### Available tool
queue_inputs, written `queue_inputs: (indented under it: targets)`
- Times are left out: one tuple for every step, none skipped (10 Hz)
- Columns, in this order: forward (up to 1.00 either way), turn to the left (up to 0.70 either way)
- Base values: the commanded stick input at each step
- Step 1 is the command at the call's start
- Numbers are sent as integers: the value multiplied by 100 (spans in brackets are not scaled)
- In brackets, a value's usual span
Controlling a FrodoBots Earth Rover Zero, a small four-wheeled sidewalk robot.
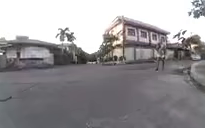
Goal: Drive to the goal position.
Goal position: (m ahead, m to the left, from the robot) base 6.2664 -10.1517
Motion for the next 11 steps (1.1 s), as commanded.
queue_inputs:
  targets:
    - [100, 4]
    - [100, 4]
    - [100, 4]
    - [100, 4]
    - [100, 4]
    - [100, 4]
    - [100, 4]
    - [100, 4]
    - [100, 4]
    - [100, 4]
    - [100, 4]
